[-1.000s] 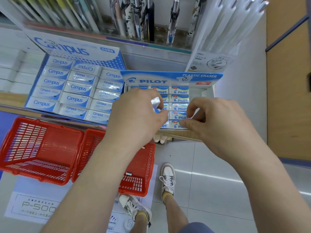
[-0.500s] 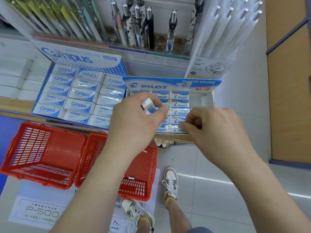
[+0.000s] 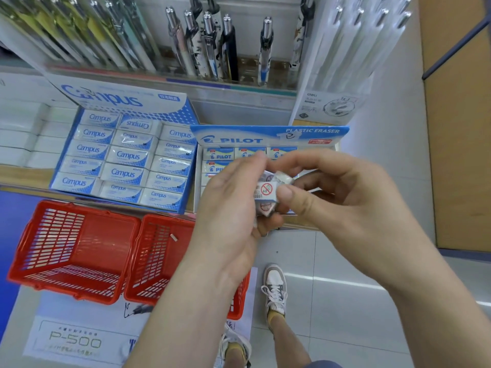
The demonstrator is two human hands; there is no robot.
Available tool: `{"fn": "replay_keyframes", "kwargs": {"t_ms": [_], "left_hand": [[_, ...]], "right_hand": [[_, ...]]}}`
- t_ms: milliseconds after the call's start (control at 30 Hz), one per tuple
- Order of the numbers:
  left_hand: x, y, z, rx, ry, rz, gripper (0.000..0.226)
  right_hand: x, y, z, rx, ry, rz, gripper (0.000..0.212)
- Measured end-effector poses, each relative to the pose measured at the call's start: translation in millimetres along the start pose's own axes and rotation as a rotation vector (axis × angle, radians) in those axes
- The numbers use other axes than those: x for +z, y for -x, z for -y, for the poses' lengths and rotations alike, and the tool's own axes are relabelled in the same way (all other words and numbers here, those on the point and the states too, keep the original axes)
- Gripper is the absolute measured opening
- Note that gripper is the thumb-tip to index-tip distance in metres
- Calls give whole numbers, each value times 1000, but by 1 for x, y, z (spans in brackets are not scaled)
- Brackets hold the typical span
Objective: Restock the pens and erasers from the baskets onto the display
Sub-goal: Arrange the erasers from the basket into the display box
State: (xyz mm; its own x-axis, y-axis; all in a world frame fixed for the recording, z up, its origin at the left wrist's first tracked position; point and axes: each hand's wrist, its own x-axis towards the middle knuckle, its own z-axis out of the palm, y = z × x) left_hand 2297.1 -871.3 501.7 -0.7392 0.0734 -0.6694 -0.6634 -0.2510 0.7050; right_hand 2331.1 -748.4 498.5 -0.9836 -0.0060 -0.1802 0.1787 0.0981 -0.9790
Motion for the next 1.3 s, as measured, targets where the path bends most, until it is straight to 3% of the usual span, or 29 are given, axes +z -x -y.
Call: {"fn": "replay_keyframes", "kwargs": {"t_ms": [133,333,433,533,667,833,933,1100,1300], "left_hand": [[1,-2,2,27,-7,40,18],[-8,-11,2,160,-205,151,14],[-8,-13,6,204,-244,215,18],[-5,-15,10,192,-231,214,8],[1,-16,15,222,-291,188,11],[2,-25,16,560,-791,7,7],[3,-31,15,654,-932,-52,7],[11,-40,11,671,-1101,-56,9],[13,-44,16,666,-1136,-70,12]], "right_hand": [[-5,-2,-2,-5,-42,-51,12],[-10,-4,-7,7,-197,-352,9],[-12,-5,-12,62,-317,-343,22],[-14,-6,-13,92,-455,-274,34],[-17,-8,-13,63,-105,-258,20],[-23,-11,-29,-92,442,-435,16],[-23,-17,-37,-229,774,-493,12],[-22,-22,-44,-249,823,-497,13],[-20,-22,-47,-260,811,-572,6]]}}
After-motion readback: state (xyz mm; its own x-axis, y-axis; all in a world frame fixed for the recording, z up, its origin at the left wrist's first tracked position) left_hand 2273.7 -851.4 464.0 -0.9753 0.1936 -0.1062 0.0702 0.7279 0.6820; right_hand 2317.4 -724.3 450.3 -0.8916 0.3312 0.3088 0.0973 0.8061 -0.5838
